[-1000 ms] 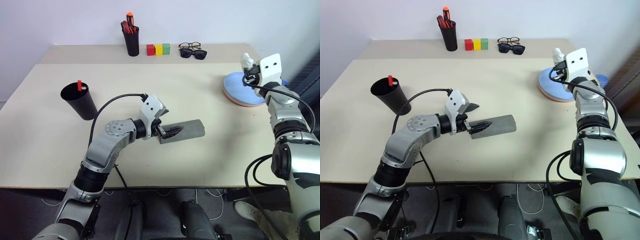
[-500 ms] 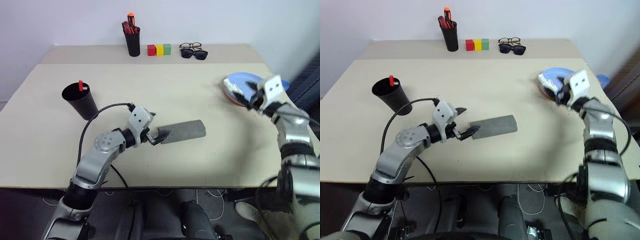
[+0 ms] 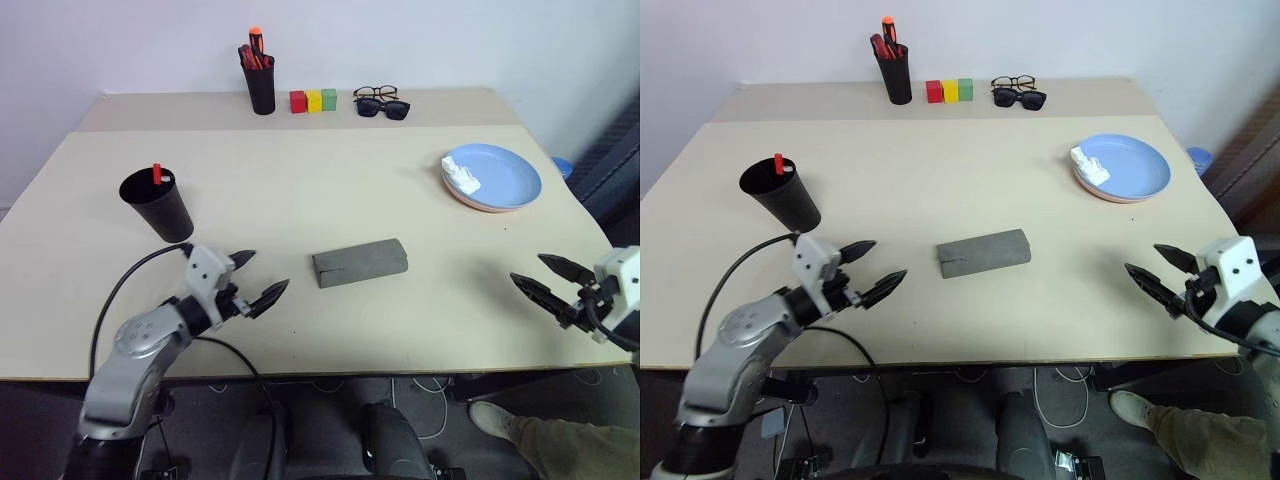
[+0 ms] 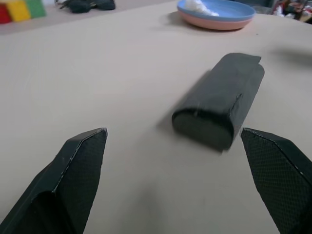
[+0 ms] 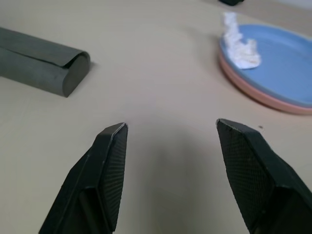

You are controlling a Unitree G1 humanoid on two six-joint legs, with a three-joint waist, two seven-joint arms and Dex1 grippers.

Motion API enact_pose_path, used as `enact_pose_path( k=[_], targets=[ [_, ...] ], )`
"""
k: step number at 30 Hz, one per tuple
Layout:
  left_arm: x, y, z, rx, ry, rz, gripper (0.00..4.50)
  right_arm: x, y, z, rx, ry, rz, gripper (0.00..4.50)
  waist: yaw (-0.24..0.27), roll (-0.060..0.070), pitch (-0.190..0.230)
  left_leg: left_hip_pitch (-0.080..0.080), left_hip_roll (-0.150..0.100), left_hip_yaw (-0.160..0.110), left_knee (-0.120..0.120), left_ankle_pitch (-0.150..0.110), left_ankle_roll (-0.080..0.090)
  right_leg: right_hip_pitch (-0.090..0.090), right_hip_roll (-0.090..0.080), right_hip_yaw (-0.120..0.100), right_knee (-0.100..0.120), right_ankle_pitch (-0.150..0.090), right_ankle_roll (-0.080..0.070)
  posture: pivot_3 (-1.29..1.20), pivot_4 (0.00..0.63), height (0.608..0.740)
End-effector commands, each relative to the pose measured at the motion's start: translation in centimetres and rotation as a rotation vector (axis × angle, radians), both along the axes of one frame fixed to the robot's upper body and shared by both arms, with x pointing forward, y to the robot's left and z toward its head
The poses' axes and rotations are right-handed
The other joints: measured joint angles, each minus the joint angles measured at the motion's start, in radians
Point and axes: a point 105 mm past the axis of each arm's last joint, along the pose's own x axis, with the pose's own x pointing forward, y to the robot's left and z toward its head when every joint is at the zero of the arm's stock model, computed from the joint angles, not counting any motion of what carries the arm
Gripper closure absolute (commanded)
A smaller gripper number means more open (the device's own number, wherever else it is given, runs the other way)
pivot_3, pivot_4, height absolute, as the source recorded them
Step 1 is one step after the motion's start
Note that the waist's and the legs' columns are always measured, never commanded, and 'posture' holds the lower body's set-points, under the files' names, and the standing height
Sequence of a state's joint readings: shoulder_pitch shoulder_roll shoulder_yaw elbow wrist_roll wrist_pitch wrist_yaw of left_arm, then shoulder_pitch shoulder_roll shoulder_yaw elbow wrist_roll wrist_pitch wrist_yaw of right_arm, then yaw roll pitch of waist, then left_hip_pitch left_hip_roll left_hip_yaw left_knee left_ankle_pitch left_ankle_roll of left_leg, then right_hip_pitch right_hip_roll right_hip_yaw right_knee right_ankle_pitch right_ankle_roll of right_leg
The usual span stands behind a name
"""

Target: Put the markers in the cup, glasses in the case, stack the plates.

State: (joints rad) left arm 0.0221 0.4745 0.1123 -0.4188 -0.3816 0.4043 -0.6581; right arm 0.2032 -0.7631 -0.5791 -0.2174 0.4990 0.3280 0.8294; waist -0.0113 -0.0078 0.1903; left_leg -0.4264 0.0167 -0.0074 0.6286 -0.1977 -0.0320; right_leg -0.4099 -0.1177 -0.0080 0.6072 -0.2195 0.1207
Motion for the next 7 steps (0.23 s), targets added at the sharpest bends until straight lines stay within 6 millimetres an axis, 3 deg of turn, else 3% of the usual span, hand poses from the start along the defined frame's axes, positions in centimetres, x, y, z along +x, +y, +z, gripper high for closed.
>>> enact_pose_path(
  k=[1,7],
  targets=[
    [-1.03,0.69,1.67,0.004,-0.071,0.009,0.0,-0.52,0.05,1.52,0.0,-0.059,-0.022,1.57,0.0,0.0,0.0,0.0,0.0,0.0,0.0,0.0,0.0,0.0,0.0,0.0,-0.002,0.0,0.0,0.0,0.15,0.74],
    [-1.38,0.56,1.23,-0.012,-0.078,0.027,0.0,-0.37,0.28,1.32,0.006,-0.057,-0.033,1.57,0.0,0.001,-0.001,-0.003,0.0,0.002,0.0,-0.002,0.001,0.003,-0.001,0.0,-0.014,0.001,-0.001,0.0,0.15,0.74]
  ],
)
